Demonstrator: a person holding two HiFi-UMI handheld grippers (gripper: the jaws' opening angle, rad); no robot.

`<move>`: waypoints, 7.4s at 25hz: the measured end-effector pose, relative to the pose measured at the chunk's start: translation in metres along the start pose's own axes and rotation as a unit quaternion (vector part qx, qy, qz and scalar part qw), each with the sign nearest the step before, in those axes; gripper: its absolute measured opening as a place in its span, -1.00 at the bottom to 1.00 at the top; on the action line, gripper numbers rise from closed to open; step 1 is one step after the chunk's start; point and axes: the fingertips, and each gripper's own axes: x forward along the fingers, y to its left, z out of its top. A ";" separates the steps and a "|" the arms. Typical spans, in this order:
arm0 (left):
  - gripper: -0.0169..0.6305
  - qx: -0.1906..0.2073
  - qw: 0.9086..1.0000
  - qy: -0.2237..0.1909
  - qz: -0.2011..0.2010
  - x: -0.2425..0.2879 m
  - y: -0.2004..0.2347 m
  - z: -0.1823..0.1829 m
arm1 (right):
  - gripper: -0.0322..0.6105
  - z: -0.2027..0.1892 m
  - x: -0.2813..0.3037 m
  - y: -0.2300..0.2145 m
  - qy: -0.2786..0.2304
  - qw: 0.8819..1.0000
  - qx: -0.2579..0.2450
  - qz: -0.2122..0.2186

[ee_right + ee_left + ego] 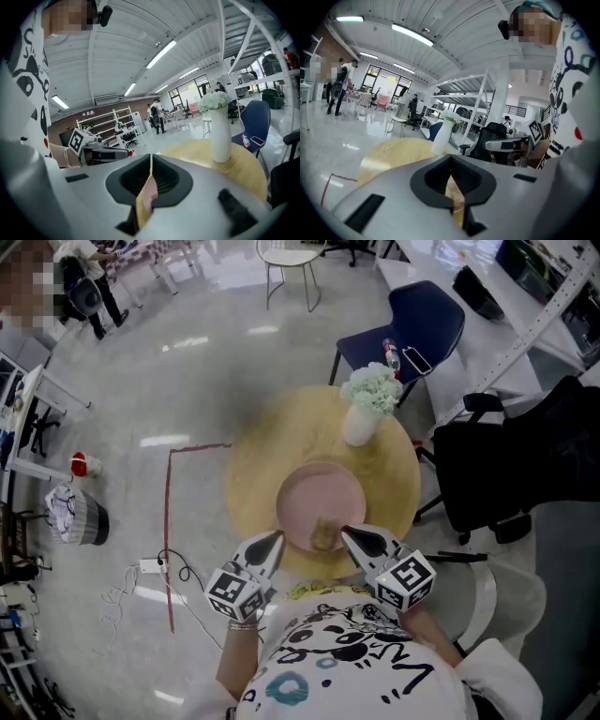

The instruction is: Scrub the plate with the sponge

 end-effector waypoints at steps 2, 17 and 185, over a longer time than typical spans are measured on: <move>-0.90 -0.005 1.000 0.006 0.009 0.009 0.005 -0.004 | -0.81 -0.003 0.006 -0.010 0.009 1.000 0.000 0.010; -0.90 -0.043 0.991 0.105 0.067 0.052 0.065 -0.060 | -0.81 -0.072 0.042 -0.044 0.147 0.987 0.052 0.044; -0.87 -0.141 0.963 0.179 0.141 0.075 0.133 -0.124 | -0.62 -0.119 0.112 -0.069 0.323 0.940 -0.096 -0.062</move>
